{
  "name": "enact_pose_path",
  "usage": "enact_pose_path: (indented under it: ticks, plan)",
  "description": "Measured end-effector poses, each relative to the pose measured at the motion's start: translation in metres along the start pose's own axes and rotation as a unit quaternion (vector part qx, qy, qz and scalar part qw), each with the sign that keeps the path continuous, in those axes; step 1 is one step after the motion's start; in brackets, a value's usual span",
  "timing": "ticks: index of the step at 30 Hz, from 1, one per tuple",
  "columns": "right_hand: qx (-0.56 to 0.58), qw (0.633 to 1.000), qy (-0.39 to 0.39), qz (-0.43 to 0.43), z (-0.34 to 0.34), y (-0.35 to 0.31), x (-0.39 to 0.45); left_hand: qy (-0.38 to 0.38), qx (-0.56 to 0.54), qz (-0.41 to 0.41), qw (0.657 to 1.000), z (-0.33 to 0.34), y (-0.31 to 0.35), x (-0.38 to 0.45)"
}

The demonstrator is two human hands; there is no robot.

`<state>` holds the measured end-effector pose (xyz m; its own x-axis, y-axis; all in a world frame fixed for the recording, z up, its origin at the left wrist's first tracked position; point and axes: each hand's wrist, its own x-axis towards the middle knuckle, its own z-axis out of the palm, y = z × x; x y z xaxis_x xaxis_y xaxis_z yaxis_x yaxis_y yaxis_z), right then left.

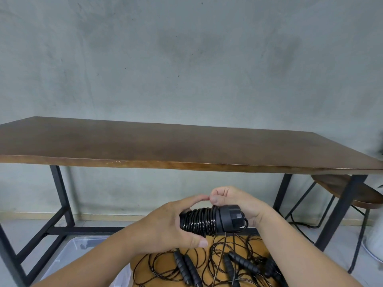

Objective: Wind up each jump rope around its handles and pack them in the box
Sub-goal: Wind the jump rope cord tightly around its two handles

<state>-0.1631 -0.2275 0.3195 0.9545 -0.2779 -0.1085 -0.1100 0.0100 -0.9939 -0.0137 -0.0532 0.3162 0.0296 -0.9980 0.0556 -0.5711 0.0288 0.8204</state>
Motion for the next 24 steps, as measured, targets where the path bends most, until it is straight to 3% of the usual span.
enact_pose_path:
  ticks: [8,13,20,24]
  plan:
    - [0.174,0.975,0.135,-0.023,0.021,0.031,0.009,0.07,-0.074,0.02,0.995,0.002,-0.011,0.008]
    - [0.176,0.963,0.2,-0.037,0.038,0.033,0.006,0.108,-0.07,0.012,0.992,0.004,-0.018,0.017]
    - [0.042,0.958,0.282,-0.002,0.056,0.041,-0.001,0.149,-0.019,-0.008,0.989,-0.005,-0.029,0.03]
    - [-0.153,0.943,0.293,0.03,0.061,0.035,-0.006,0.153,0.053,-0.028,0.986,-0.001,-0.036,0.035]
